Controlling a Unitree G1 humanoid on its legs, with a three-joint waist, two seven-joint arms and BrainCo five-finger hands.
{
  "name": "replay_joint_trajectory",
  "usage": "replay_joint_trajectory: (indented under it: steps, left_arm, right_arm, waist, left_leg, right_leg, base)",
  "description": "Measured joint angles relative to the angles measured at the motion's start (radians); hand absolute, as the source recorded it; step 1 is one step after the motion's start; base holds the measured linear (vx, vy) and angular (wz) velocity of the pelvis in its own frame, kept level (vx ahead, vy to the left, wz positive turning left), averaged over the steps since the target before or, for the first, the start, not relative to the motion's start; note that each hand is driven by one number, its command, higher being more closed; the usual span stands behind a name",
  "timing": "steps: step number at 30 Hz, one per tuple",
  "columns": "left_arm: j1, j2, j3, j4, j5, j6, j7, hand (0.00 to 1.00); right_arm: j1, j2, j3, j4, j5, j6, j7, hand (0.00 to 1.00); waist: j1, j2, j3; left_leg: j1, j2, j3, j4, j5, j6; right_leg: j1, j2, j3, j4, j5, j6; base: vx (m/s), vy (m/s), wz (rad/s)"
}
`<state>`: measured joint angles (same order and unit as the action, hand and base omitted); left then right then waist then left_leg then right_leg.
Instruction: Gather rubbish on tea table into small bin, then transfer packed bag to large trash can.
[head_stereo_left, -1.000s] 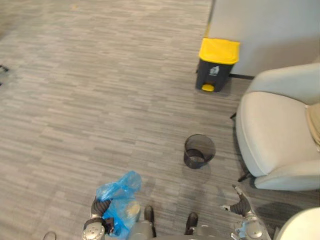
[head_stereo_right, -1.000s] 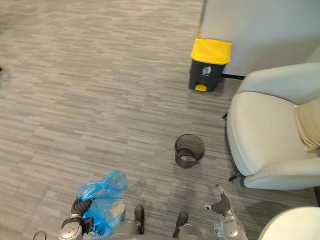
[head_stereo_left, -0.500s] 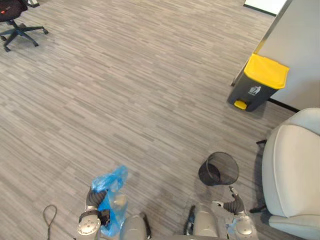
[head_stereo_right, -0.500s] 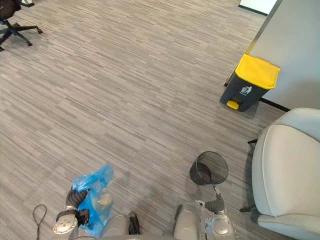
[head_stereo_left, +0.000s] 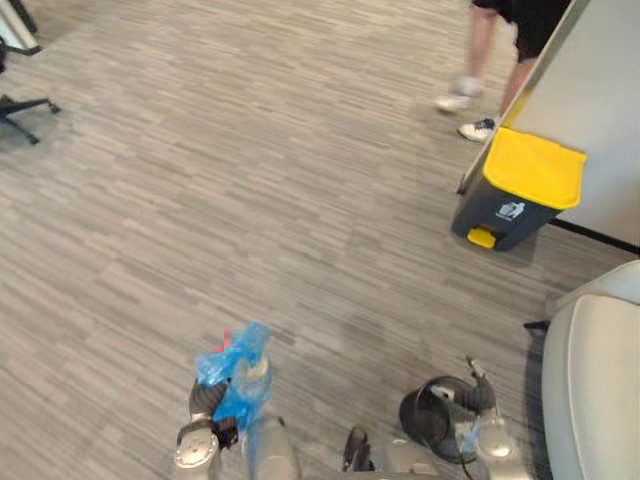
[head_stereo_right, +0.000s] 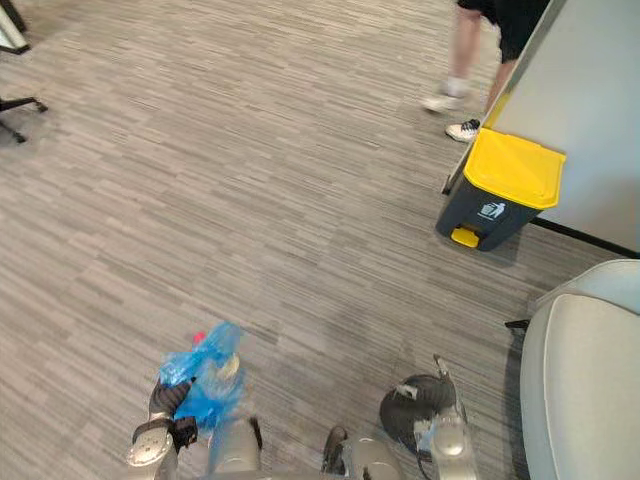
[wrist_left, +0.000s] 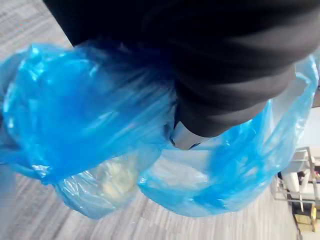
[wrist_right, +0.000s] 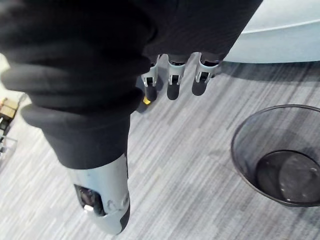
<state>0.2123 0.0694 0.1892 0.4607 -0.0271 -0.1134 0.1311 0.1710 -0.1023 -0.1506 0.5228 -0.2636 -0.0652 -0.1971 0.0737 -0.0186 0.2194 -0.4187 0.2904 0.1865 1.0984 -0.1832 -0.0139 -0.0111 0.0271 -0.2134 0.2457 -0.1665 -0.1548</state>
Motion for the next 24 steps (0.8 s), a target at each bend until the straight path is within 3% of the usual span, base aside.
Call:
replay_joint_trajectory:
  steps: [1,3,4,5,6,7,8,9,10,11,12,13,14,16,18,19,20,21,22,23,24]
  left_arm:
    - [0.004,-0.003,0.001,-0.006,0.000,0.000,0.000,1.00]
    - [0.007,-0.020,0.001,-0.009,0.001,-0.001,0.000,1.00]
    - [0.007,-0.031,0.000,-0.010,0.001,-0.003,0.000,1.00]
    - [0.015,-0.037,-0.001,-0.010,0.001,-0.005,0.001,1.00]
    - [0.029,-0.040,-0.005,-0.005,0.001,-0.005,0.002,1.00]
    - [0.022,-0.011,-0.010,-0.006,0.001,-0.003,0.005,1.00]
    - [0.012,0.004,-0.021,-0.009,0.000,-0.003,0.004,1.00]
    - [0.004,0.025,-0.034,-0.023,-0.001,-0.004,0.005,1.00]
    - [0.003,0.038,-0.058,-0.025,-0.001,-0.003,0.005,1.00]
    - [0.003,0.051,-0.077,-0.030,-0.001,-0.002,0.005,1.00]
    - [0.003,0.071,-0.105,-0.050,-0.001,-0.003,0.005,1.00]
    - [-0.001,0.075,-0.109,-0.062,-0.002,-0.003,0.005,1.00]
    - [-0.007,0.076,-0.109,-0.065,-0.002,-0.004,0.005,1.00]
    - [-0.035,0.093,-0.107,-0.041,-0.002,-0.004,0.005,1.00]
    - [-0.063,0.102,-0.096,-0.006,-0.003,-0.004,0.004,1.00]
    - [-0.087,0.103,-0.080,0.045,-0.003,-0.003,0.005,1.00]
    - [-0.087,0.105,-0.069,0.055,-0.003,-0.003,0.005,1.00]
    - [-0.083,0.109,-0.055,0.069,-0.003,-0.003,0.005,1.00]
    - [-0.082,0.091,-0.034,0.086,-0.002,0.000,0.004,1.00]
    - [-0.083,0.089,-0.026,0.087,-0.002,0.001,0.004,1.00]
    - [-0.085,0.083,-0.021,0.087,-0.002,0.002,0.005,1.00]
  right_arm:
    - [-0.008,0.005,-0.001,0.000,0.000,0.005,-0.001,0.00]
    - [-0.007,0.003,-0.010,0.001,0.009,0.007,-0.004,0.00]
    - [-0.004,-0.011,-0.011,0.003,0.011,0.007,-0.005,0.00]
    - [-0.004,-0.023,-0.010,0.008,0.011,0.008,-0.005,0.00]
    - [-0.011,-0.022,-0.008,0.020,0.008,0.018,-0.005,0.00]
    - [0.004,0.004,-0.006,0.014,-0.001,0.023,-0.004,0.00]
    - [0.017,0.014,-0.006,0.005,-0.009,0.023,-0.004,0.00]
    - [0.012,0.019,0.004,0.001,-0.020,0.024,-0.004,0.00]
    - [0.010,0.023,0.014,-0.002,-0.023,0.023,-0.004,0.00]
    - [0.010,0.026,0.015,-0.003,-0.023,0.023,-0.003,0.00]
    - [0.003,0.026,0.034,-0.010,-0.023,0.024,-0.001,0.00]
    - [-0.002,0.027,0.043,-0.013,-0.023,0.023,0.000,0.00]
    - [-0.012,0.029,0.047,-0.013,-0.023,0.023,0.002,0.00]
    - [-0.061,0.027,0.048,0.029,-0.024,0.021,0.002,0.00]
    - [-0.099,0.011,0.048,0.092,-0.024,0.019,0.003,0.00]
    - [-0.131,-0.013,0.047,0.159,-0.025,0.021,0.004,0.00]
    - [-0.137,-0.020,0.047,0.175,-0.025,0.023,0.004,0.00]
    - [-0.136,-0.031,0.047,0.188,-0.026,0.023,0.004,0.00]
    - [-0.150,-0.063,0.044,0.217,-0.027,0.027,0.005,0.00]
    - [-0.155,-0.071,0.040,0.216,-0.027,0.027,0.004,0.00]
    - [-0.155,-0.076,0.038,0.216,-0.027,0.028,0.005,0.00]
  waist:
    - [-0.001,-0.003,0.005]
    - [0.013,-0.004,0.005]
    - [0.031,0.017,-0.010]
    - [0.040,0.042,-0.024]
    - [0.049,0.043,-0.045]
    - [0.042,-0.019,-0.067]
    - [0.040,-0.044,-0.074]
    - [0.051,-0.066,-0.062]
    - [0.040,-0.057,-0.053]
    - [0.033,-0.058,-0.053]
    - [0.015,-0.058,-0.054]
    - [0.010,-0.060,-0.054]
    - [0.004,-0.060,-0.054]
    - [-0.025,-0.057,-0.052]
    - [-0.036,-0.051,-0.048]
    - [-0.040,-0.043,-0.042]
    - [-0.042,-0.044,-0.043]
    - [-0.049,-0.048,-0.046]
    - [-0.058,-0.007,-0.047]
    - [-0.058,-0.003,-0.038]
    - [-0.057,0.003,-0.024]
  left_leg:
    - [-0.039,-0.034,-0.017,-0.097,-0.008,0.008]
    - [-0.058,-0.096,-0.065,-0.359,-0.005,-0.041]
    - [-0.045,-0.123,-0.116,-0.529,0.019,-0.079]
    - [-0.031,-0.122,-0.154,-0.621,0.025,-0.093]
    - [-0.018,-0.126,-0.178,-0.612,0.084,-0.061]
    - [-0.008,-0.158,-0.125,-0.589,0.034,-0.050]
    - [0.007,-0.168,-0.094,-0.583,0.006,-0.043]
    - [0.069,-0.164,-0.033,-0.552,-0.053,-0.028]
    - [0.128,-0.162,0.005,-0.540,-0.095,-0.011]
    - [0.161,-0.159,0.025,-0.537,-0.116,-0.006]
    - [0.235,-0.152,0.073,-0.548,-0.158,-0.001]
    - [0.270,-0.149,0.098,-0.565,-0.174,-0.002]
    - [0.295,-0.147,0.117,-0.583,-0.185,-0.005]
    - [0.365,-0.147,0.157,-0.649,-0.200,-0.023]
    - [0.413,-0.145,0.169,-0.692,-0.203,-0.034]
    - [0.475,-0.144,0.177,-0.736,-0.202,-0.067]
    - [0.502,-0.148,0.176,-0.752,-0.202,-0.083]
    - [0.528,-0.148,0.168,-0.752,-0.208,-0.100]
    - [0.527,-0.097,0.153,-0.696,-0.199,-0.135]
    - [0.487,-0.075,0.129,-0.578,-0.141,-0.155]
    - [0.454,-0.058,0.113,-0.482,-0.093,-0.121]
  right_leg:
    - [0.051,-0.006,0.039,-0.030,-0.017,0.022]
    - [0.091,-0.023,0.134,-0.039,-0.069,0.065]
    - [0.096,-0.026,0.187,-0.029,-0.116,0.100]
    - [0.095,-0.013,0.219,-0.013,-0.140,0.118]
    - [0.095,-0.017,0.295,0.039,-0.198,0.150]
    - [0.073,-0.071,0.318,0.098,-0.209,0.169]
    - [0.049,-0.094,0.327,0.157,-0.213,0.186]
    - [-0.021,-0.121,0.330,0.360,-0.178,0.278]
    - [-0.090,-0.138,0.323,0.556,-0.133,0.412]
    - [-0.131,-0.149,0.311,0.661,-0.125,0.427]
    - [-0.233,-0.173,0.231,0.823,-0.126,0.387]
    - [-0.291,-0.187,0.182,0.842,-0.127,0.331]
    - [-0.333,-0.199,0.136,0.833,-0.132,0.297]
    - [-0.430,-0.232,-0.015,0.686,-0.152,0.256]
    - [-0.453,-0.240,-0.112,0.528,-0.130,0.222]
    - [-0.459,-0.219,-0.193,0.375,-0.067,0.179]
    - [-0.460,-0.205,-0.208,0.316,-0.021,0.155]
    - [-0.459,-0.183,-0.201,0.279,0.074,0.061]
    - [-0.438,-0.154,-0.228,0.309,0.039,0.047]
    - [-0.417,-0.137,-0.226,0.308,-0.002,0.040]
    - [-0.384,-0.122,-0.223,0.288,-0.016,0.038]
  base:
    - [0.59,0.173,-0.93]
    - [0.48,0.248,-1.31]
    - [0.37,0.287,-1.41]
    - [0.50,0.411,-1.75]
    - [0.56,0.413,-1.38]
    - [0.57,0.378,-1.12]
    - [0.56,0.295,-0.95]
    - [0.52,0.266,-1.11]
    - [0.49,0.264,-1.14]
    - [0.54,0.280,-0.84]
    - [0.52,0.219,-0.70]
    - [0.52,0.188,-0.72]
    - [0.43,0.091,-0.60]
    - [0.44,0.037,-0.42]
    - [0.46,-0.021,-0.22]
    - [0.57,-0.073,-0.23]
    - [0.73,-0.128,-0.17]
    - [0.67,-0.116,-0.19]
    - [0.79,-0.163,-0.28]
    - [0.63,-0.142,-0.35]
    - [0.58,-0.188,-0.48]
